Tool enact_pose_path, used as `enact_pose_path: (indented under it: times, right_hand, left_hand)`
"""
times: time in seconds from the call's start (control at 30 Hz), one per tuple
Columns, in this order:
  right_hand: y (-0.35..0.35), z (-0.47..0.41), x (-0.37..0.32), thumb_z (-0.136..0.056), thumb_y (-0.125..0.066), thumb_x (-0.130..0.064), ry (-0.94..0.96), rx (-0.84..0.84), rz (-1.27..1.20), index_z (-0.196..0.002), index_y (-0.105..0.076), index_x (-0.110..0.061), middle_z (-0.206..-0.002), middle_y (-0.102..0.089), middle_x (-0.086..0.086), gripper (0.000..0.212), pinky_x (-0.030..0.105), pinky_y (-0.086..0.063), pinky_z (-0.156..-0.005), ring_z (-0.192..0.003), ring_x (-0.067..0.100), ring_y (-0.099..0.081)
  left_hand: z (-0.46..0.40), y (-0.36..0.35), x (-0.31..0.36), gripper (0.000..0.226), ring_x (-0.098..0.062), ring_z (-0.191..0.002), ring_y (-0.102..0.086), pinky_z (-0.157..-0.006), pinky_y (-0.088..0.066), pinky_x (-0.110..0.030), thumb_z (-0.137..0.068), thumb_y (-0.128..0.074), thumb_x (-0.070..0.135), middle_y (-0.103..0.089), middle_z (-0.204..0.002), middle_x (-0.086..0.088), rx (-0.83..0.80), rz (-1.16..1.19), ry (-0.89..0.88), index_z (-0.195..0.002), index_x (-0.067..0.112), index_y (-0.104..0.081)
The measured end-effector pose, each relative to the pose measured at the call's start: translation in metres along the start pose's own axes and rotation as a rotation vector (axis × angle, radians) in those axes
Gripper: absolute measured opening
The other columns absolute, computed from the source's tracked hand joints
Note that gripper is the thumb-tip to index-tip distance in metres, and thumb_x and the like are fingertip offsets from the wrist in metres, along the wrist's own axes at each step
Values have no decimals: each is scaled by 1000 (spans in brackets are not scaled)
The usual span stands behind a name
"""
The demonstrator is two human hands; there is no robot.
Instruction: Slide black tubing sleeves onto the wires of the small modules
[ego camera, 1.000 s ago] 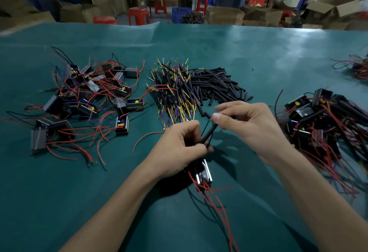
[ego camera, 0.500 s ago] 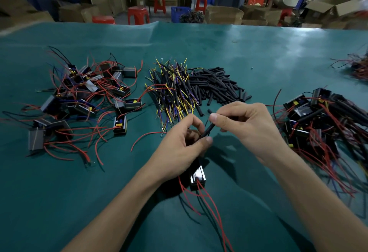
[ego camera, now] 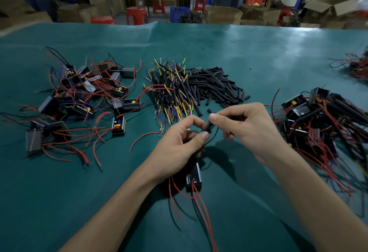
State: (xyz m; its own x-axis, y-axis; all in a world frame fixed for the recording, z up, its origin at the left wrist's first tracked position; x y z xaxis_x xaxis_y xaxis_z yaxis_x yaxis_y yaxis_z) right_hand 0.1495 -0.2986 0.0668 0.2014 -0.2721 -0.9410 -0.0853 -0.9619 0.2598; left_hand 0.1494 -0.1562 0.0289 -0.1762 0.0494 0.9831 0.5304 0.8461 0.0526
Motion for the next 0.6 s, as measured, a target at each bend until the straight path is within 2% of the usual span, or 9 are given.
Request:
enact_pose_path:
  times: [0.1, 0.2, 0.37, 0.47, 0.6]
  right_hand:
    - [-1, 1, 2, -76, -81, -37, -33, 0, -48, -75, -79, -12, -52, -56, 3, 25, 25, -40, -43, -45, 14, -51]
    - [-2, 2, 5, -74, -81, -36, -78, -34, -91, -72, -78, -11, -54, -58, 1, 26, 24, -40, -41, -45, 14, -53]
    - [-1, 1, 13, -69, -85, -35, -151, -85, -121, -70, -77, -9, -57, -61, 6, 27, 23, -43, -40, -45, 14, -56]
    - [-1, 0, 12, -68, -85, -27, -153, -128, -132, -75, -78, -6, -61, -65, 9, 23, 24, -47, -44, -49, 17, -60]
    - [0, 2, 11, -77, -78, -10, -149, -208, -135, -90, -79, -2, -77, -72, 20, 14, 26, -56, -56, -62, 23, -70]
  left_hand:
    - [0, 2, 0, 7, -14, -55, -40, -54, -33, -25, -98, -56, 19, -50, -57, 3, 32, 20, -6, -100, 13, -55]
    - [0, 5, 0, 16, -14, -55, -39, -53, -34, -22, -91, -65, 29, -47, -59, -1, 56, 65, -3, -95, 16, -58]
    - [-1, 10, -2, 14, -11, -54, -38, -54, -34, -20, -87, -75, 22, -45, -62, -4, 94, 93, -1, -90, 18, -62]
    - [-2, 13, -5, 15, -10, -53, -39, -55, -35, -19, -87, -68, 20, -48, -59, 1, 139, 123, 2, -94, 11, -59]
    - [-3, 18, -9, 9, -5, -51, -42, -54, -37, -14, -96, -62, 10, -52, -55, 8, 192, 134, 11, -90, 13, -56]
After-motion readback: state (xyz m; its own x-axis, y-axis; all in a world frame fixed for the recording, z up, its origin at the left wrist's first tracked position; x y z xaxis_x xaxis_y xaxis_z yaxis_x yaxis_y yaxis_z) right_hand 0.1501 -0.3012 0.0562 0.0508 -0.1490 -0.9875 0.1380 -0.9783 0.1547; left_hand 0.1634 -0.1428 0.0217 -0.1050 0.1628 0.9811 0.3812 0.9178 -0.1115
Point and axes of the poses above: each hand's wrist, its own z-axis away from the middle knuckle, its own y-axis out of the back of the hand, x = y × z, the point moved 9 cm from there along -z, towards the middle knuckle
